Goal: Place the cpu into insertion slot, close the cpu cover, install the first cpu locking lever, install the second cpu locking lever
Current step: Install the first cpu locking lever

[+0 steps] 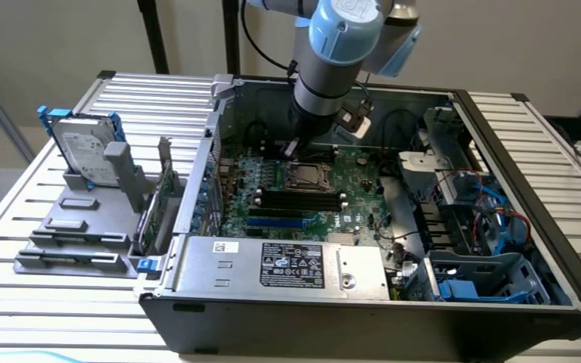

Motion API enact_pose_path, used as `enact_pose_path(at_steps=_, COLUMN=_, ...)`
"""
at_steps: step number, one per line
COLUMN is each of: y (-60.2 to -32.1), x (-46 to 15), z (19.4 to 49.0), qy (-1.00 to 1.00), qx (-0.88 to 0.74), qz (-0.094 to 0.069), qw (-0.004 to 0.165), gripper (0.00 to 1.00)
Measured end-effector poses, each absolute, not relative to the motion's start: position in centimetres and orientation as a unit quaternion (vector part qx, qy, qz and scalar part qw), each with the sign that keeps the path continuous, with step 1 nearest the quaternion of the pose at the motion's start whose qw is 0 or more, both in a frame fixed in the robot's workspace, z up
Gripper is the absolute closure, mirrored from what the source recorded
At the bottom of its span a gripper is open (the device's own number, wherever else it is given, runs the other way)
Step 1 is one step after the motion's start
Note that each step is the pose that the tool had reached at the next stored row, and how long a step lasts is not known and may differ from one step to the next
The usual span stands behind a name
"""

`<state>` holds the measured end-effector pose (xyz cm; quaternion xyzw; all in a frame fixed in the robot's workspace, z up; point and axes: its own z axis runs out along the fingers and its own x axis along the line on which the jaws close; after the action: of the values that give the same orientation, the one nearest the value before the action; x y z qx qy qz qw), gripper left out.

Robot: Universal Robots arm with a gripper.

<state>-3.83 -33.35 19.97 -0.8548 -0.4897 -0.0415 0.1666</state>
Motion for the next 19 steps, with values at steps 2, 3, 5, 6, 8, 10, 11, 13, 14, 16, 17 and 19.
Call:
enact_pose_path(at_steps=2, y=-33.3, x=-3.8, z=19.9, qy=-0.49, qx=-0.855, qz=-0.041, qw=0.167, gripper=0.89)
enact_pose_path(at_steps=3, y=-33.3, x=-3.7, z=19.9, qy=-0.49, qx=-0.855, qz=-0.041, qw=0.167, gripper=0.89)
enact_pose_path(at_steps=5, y=-33.3, x=-3.4, z=19.9, qy=-0.49, qx=-0.855, qz=-0.041, qw=0.167, gripper=0.89)
enact_pose_path(at_steps=6, y=-33.3, x=-3.3, z=19.9, qy=-0.49, qx=-0.855, qz=-0.041, qw=0.167, gripper=0.89)
enact_pose_path(at_steps=8, y=-33.3, x=-3.1, z=19.9, qy=-0.489, qx=-0.855, qz=-0.041, qw=0.167, gripper=0.89)
enact_pose_path(at_steps=10, y=-33.3, x=-2.9, z=19.9, qy=-0.489, qx=-0.855, qz=-0.041, qw=0.167, gripper=0.89)
enact_pose_path(at_steps=11, y=-33.3, x=-2.9, z=19.8, qy=-0.489, qx=-0.855, qz=-0.041, qw=0.167, gripper=0.89)
enact_pose_path(at_steps=13, y=-33.3, x=-2.7, z=19.8, qy=-0.489, qx=-0.855, qz=-0.041, qw=0.167, gripper=0.89)
enact_pose_path(at_steps=14, y=-33.3, x=-2.6, z=19.8, qy=-0.489, qx=-0.855, qz=-0.041, qw=0.167, gripper=0.89)
enact_pose_path(at_steps=16, y=-33.3, x=-2.5, z=19.7, qy=-0.489, qx=-0.855, qz=-0.04, qw=0.166, gripper=0.89)
enact_pose_path(at_steps=17, y=-33.3, x=-2.4, z=19.7, qy=-0.489, qx=-0.855, qz=-0.04, qw=0.166, gripper=0.89)
enact_pose_path(at_steps=19, y=-33.3, x=-2.3, z=19.6, qy=-0.489, qx=-0.855, qz=-0.04, qw=0.166, gripper=0.89)
